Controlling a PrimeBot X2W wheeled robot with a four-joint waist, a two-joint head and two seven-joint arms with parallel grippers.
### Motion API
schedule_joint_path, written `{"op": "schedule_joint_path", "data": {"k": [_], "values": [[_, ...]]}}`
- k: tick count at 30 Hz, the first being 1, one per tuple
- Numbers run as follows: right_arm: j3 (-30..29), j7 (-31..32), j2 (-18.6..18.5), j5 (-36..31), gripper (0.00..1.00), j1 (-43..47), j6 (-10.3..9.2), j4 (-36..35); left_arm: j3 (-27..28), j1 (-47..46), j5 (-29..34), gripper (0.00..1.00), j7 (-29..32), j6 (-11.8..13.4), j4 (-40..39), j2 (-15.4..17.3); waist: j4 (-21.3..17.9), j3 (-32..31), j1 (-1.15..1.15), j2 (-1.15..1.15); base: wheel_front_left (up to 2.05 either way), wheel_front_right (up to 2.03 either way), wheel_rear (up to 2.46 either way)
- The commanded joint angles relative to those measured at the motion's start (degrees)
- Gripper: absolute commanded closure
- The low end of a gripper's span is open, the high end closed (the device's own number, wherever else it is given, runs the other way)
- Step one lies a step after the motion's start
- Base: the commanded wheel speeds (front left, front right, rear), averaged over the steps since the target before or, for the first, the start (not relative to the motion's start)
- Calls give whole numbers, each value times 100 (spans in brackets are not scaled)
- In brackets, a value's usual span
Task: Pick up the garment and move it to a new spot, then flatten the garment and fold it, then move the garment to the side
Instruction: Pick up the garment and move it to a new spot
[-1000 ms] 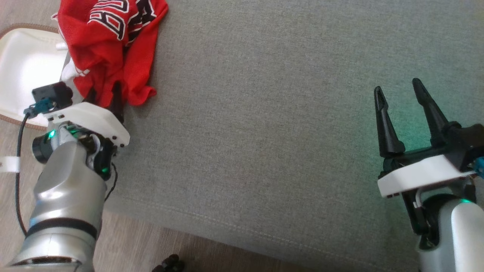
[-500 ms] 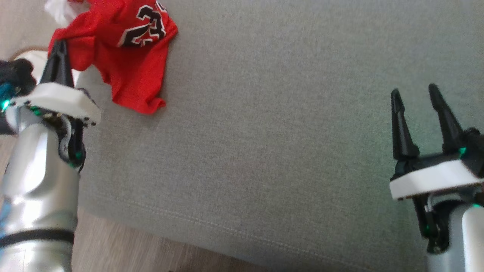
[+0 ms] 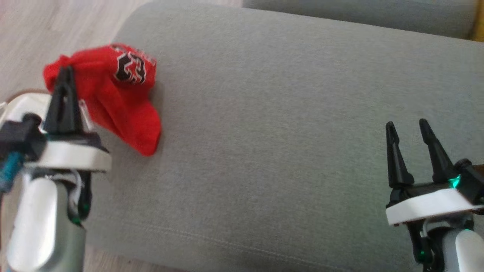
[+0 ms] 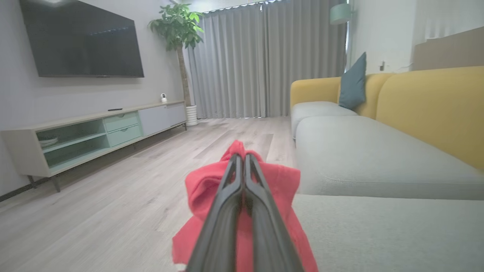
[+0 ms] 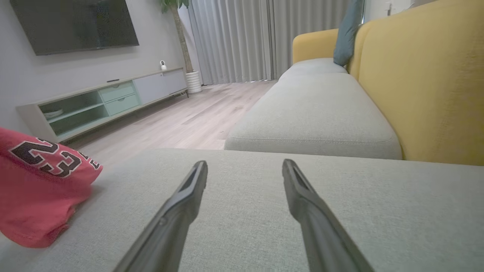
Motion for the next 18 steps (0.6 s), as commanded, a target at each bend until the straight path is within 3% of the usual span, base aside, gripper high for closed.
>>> {"op": "schedule_joint_path", "data": {"k": [1,6,11,17,18], "values": [[160,-82,-28,73,0,-78,-4,-190,78,-25,37,100,-23,-4,-523,109,-250,-88,0,0,0,0,0],[249,-137,-28,120,0,-123,-4,-258,-297,206,-16,100,202,-142,-1232,-87,-754,51,0,0,0,0,0],[302,-177,-28,135,0,-204,-4,-308,-681,98,-80,100,363,-300,-1408,-273,-1292,262,0,0,0,0,0],[365,-304,-28,236,0,-304,-4,-310,-1281,-395,-199,100,426,-501,-1291,-554,-2224,646,0,0,0,0,0],[391,-367,-28,297,0,-315,-4,-280,-1404,-551,-243,100,422,-523,-1260,-626,-2530,783,0,0,0,0,0]]}}
